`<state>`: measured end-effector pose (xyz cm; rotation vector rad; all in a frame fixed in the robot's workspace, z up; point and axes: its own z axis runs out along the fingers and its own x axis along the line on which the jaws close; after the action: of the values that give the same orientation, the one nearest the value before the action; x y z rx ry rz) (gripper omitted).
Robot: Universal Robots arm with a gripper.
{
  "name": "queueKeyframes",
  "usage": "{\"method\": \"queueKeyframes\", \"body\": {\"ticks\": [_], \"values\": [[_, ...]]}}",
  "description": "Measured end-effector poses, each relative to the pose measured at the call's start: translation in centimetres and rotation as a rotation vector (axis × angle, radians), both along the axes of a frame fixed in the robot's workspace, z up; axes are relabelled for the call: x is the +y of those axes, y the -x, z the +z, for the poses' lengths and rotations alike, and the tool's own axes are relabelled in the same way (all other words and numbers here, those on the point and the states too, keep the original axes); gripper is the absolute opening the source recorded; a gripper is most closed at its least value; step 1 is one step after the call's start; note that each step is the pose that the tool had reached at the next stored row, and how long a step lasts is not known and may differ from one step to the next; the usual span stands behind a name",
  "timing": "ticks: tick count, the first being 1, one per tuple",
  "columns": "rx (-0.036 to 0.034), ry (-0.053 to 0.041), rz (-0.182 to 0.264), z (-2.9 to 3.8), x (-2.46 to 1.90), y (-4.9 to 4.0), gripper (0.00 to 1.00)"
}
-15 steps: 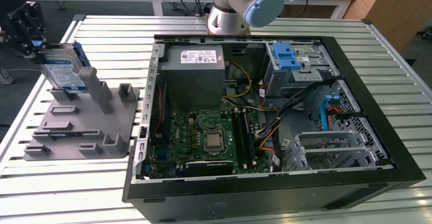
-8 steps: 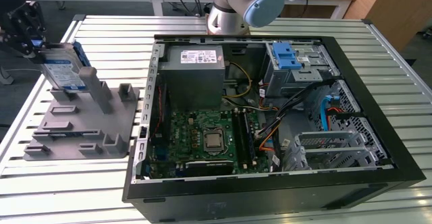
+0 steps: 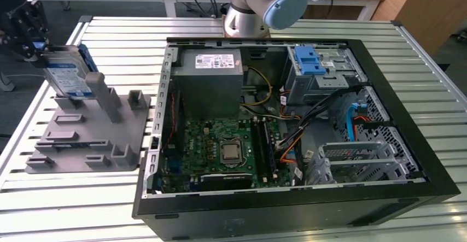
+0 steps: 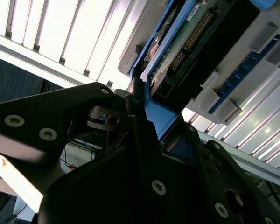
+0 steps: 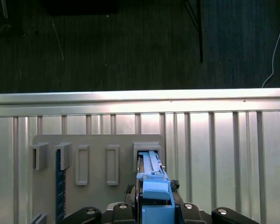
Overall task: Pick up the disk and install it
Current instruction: 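Pick up the disk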
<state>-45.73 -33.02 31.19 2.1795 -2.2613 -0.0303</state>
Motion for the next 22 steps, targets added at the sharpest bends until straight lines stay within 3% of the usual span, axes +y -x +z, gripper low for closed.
{"method": "queueKeyframes", "body": {"ticks": [22], "values": [[0.0,0.0,0.0,0.66,0.0,0.0,0.36]]}}
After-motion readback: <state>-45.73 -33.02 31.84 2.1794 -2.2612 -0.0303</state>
